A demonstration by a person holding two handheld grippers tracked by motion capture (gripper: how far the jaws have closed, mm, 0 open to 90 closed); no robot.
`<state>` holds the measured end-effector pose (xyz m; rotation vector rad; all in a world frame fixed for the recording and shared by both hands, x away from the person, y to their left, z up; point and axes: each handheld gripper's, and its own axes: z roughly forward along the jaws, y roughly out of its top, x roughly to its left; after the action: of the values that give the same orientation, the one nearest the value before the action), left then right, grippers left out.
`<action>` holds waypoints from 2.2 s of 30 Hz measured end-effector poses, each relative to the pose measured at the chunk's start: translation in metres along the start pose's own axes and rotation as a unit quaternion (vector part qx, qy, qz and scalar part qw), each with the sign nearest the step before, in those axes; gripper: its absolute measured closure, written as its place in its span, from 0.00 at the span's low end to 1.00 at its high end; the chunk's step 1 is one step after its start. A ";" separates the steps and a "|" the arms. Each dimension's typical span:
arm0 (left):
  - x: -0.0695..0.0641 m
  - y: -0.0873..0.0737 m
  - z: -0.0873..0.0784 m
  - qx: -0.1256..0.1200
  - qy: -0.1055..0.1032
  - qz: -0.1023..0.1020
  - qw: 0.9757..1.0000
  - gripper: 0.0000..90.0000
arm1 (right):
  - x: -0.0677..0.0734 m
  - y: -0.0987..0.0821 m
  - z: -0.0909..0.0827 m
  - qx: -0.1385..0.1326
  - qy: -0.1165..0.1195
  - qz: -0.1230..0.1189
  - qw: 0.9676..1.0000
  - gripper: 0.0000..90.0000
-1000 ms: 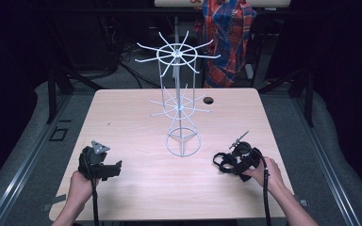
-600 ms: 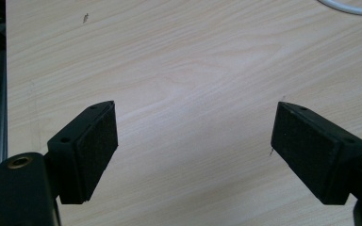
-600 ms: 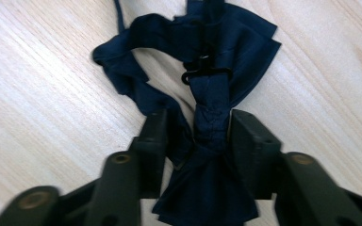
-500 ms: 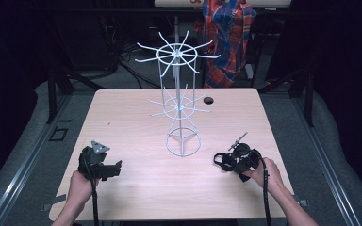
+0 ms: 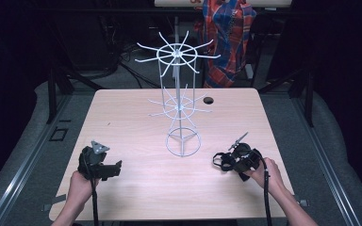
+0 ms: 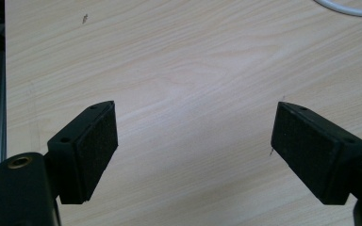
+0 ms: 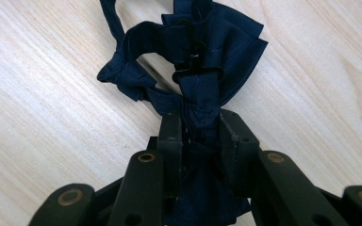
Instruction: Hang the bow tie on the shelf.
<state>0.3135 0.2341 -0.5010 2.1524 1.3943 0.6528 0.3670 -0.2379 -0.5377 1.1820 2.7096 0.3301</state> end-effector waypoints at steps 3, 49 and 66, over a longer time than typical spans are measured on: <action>0.000 0.000 0.000 0.000 0.000 0.000 1.000 0.17 | 0.000 0.000 -0.004 -0.001 -0.001 -0.004 1.000 0.80; 0.003 -0.002 -0.001 0.001 0.009 -0.015 1.000 0.17 | -0.002 0.006 -0.059 -0.130 0.002 -0.001 0.992 0.82; 0.006 -0.006 -0.003 -0.003 0.012 -0.031 0.999 0.17 | -0.010 0.029 -0.076 -0.175 0.013 -0.005 0.984 0.82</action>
<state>0.3099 0.2426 -0.5012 2.0957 1.4631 0.6604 0.3764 -0.2363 -0.4566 1.0672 2.5345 0.7885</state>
